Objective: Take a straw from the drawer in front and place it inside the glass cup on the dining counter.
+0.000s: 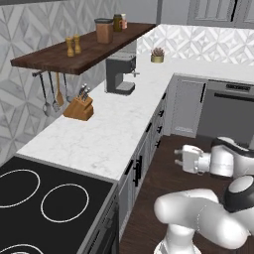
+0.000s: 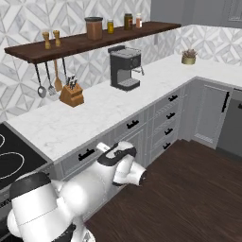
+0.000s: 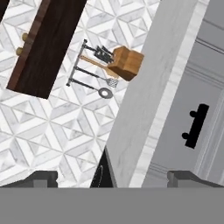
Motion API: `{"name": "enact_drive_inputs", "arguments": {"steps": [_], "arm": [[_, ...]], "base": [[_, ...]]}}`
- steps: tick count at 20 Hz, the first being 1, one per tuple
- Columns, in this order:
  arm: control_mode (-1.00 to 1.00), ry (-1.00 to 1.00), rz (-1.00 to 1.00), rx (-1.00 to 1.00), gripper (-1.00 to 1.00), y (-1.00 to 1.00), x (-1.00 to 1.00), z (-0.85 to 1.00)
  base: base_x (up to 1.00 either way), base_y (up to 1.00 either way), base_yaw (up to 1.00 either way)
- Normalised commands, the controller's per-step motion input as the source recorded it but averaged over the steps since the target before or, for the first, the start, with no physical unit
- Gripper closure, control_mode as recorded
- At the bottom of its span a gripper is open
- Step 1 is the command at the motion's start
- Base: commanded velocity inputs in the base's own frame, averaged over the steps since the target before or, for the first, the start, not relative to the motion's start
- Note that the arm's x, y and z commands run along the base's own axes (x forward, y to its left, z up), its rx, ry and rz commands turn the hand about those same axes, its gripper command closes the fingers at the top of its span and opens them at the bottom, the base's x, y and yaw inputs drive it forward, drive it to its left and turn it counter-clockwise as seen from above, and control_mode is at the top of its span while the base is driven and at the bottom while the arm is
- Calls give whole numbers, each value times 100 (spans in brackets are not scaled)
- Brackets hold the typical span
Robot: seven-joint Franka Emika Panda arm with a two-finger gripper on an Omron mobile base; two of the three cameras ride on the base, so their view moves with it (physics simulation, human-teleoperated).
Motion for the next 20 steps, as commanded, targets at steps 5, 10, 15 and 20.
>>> {"name": "enact_drive_inputs", "arguments": {"steps": [5, 10, 15, 20], "arm": [[-100, 0, 0, 2, -100, 27, 38, -36], [-100, -2, 0, 0, -100, 38, 5, -21], [-100, -4, 0, 0, -100, 41, 3, -11], [-100, 0, 0, 0, -100, 44, 7, -18]], "base": [[0, 0, 0], [0, 0, 0], [0, 0, 0], [0, 0, 0]]}}
